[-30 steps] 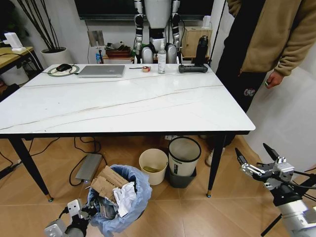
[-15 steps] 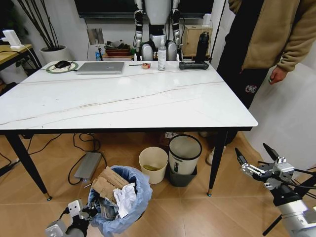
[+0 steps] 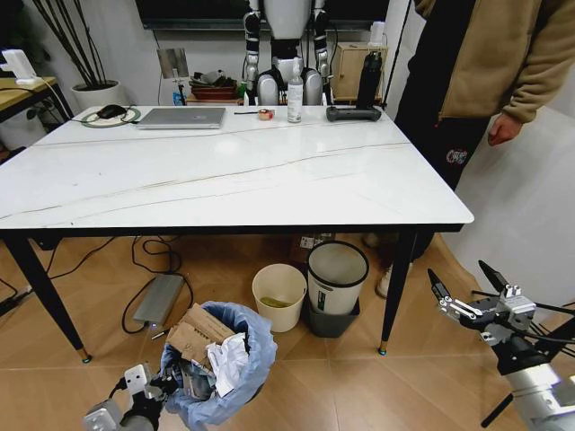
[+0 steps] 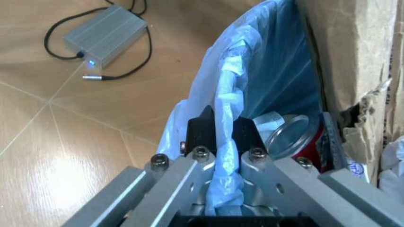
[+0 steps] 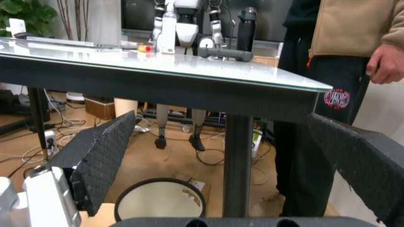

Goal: Pick up the trash bin and place the trash from the table into it.

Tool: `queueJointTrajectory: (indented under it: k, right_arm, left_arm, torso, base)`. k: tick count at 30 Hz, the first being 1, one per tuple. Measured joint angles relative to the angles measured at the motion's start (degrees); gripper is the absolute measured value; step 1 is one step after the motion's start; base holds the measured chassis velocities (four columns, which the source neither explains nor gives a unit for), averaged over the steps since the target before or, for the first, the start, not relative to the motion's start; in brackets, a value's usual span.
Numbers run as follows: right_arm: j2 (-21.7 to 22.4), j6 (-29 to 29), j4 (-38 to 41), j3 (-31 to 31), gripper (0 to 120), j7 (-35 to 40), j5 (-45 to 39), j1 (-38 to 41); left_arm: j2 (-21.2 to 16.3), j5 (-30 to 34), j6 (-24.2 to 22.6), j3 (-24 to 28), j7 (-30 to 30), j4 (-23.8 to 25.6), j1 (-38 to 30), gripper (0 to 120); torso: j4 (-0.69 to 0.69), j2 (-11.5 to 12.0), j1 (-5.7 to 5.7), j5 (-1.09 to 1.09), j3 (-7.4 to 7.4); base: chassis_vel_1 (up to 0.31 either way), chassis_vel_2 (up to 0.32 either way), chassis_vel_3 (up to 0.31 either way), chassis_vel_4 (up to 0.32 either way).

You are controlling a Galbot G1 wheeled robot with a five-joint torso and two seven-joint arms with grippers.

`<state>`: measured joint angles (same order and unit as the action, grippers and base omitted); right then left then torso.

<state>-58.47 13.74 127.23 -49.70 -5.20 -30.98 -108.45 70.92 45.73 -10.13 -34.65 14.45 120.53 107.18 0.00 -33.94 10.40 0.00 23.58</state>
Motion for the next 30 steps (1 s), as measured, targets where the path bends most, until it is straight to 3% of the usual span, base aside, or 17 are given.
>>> queueJointTrajectory:
  k: [19,30]
  right_arm:
    - [0.0,0.0,0.0,0.0,100,0.0,0.0,0.0]
    - [0.0,0.0,0.0,0.0,100,0.0,0.0,0.0]
  left_arm:
    - [0.2,0.0,0.0,0.4,0.0,-0.7,-0.4,0]
    - [0.4,-0.3,-0.1,0.4,-0.1,-1.4,-0.4,0]
  torso:
    - [0.00,3.3,-1.25,0.00,-2.06]
    - [0.00,6.7,-2.42,0.00,-4.31]
  base:
    - [0.000,0.000,0.000,0.000]
    - [0.000,0.000,0.000,0.000]
